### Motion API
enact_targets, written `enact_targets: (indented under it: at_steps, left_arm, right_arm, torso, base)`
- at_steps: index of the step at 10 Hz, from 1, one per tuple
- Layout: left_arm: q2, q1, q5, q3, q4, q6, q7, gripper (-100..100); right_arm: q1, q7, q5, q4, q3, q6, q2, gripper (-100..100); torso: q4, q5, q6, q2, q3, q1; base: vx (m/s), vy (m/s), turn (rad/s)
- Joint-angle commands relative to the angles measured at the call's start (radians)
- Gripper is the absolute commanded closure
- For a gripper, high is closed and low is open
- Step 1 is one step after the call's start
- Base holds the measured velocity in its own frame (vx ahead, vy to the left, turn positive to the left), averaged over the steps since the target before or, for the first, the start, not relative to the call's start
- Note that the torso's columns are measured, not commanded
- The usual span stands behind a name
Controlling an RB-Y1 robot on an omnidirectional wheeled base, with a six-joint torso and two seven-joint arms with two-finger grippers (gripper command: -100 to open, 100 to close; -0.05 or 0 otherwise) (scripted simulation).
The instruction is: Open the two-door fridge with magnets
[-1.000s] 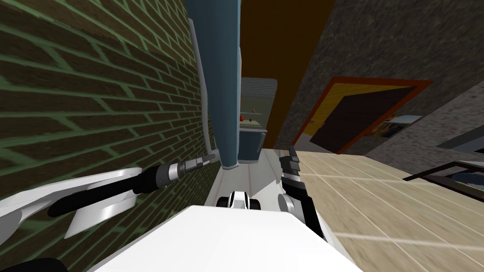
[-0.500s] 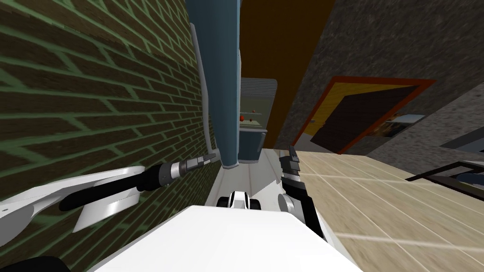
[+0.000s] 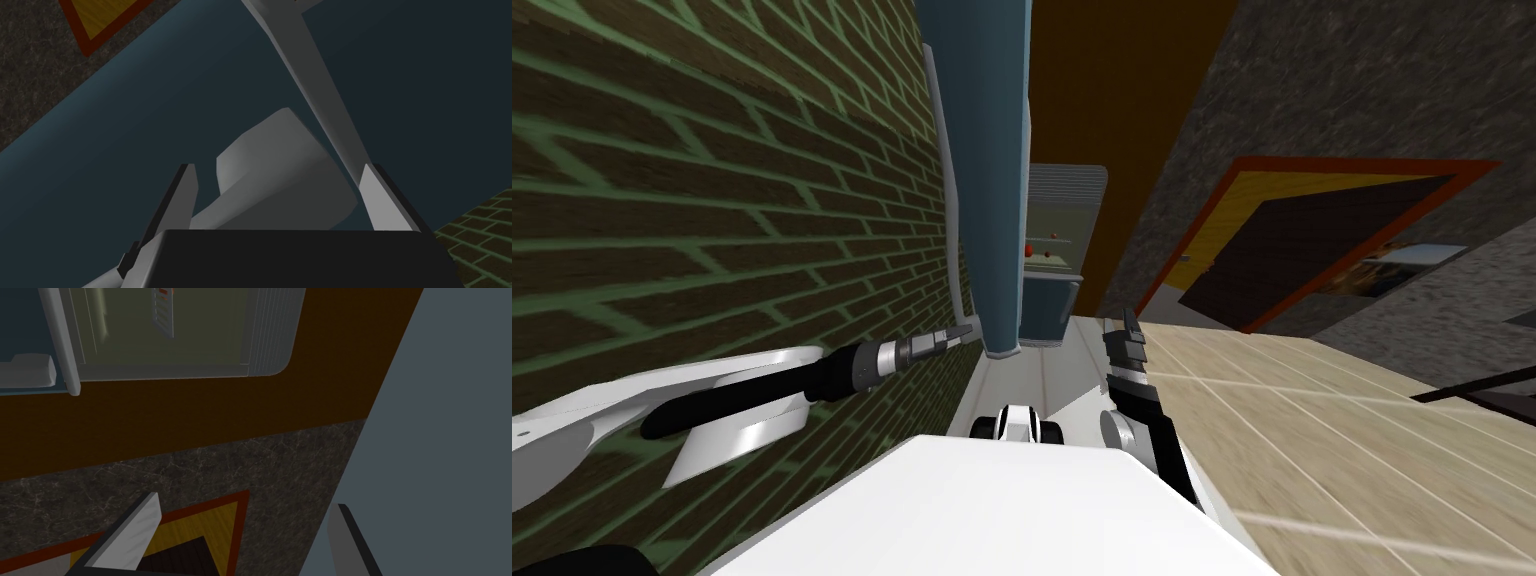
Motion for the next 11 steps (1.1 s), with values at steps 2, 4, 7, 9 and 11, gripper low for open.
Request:
enact_targets:
  at_steps: [2, 4, 7, 9, 11]
  left_arm:
    - [-0.002, -0.015, 0.009, 0.038, -0.011, -0.015, 0.009, -100]
    - [-0.002, -0.015, 0.009, 0.038, -0.011, -0.015, 0.009, -100]
    - [-0.002, -0.015, 0.009, 0.038, -0.011, -0.015, 0.009, -100]
    - [0.026, 0.029, 0.027, 0.09, -0.03, 0.033, 0.044, -100]
    - [0.038, 0.025, 0.04, 0.113, -0.039, 0.045, 0.056, -100]
  right_arm:
    - [0.0, 0.0, 0.0, 0.0, 0.0, 0.0, 0.0, 0]
    - [0.0, 0.0, 0.0, 0.0, 0.0, 0.0, 0.0, 0]
    - [0.0, 0.0, 0.0, 0.0, 0.0, 0.0, 0.0, 0]
    - [0.0, 0.0, 0.0, 0.0, 0.0, 0.0, 0.0, 0]
    - [0.0, 0.0, 0.0, 0.0, 0.0, 0.0, 0.0, 0]
  torso:
    - [0.002, -0.001, 0.001, 0.0, -0.002, 0.0]
    - [0.001, 0.004, 0.003, -0.002, 0.001, 0.0]
    - [0.002, 0.004, 0.003, -0.001, 0.002, 0.001]
    - [0.003, 0.004, 0.003, 0.0, 0.003, 0.0]
    - [-0.002, 0.003, 0.0, 0.001, 0.004, -0.001]
  base:
    - [-0.001, 0.01, 0.005]
    - [-0.002, 0.003, -0.002]
    - [0.0, 0.004, -0.001]
    - [0.002, 0.002, 0.068]
    - [-0.002, 0.004, 0.062]
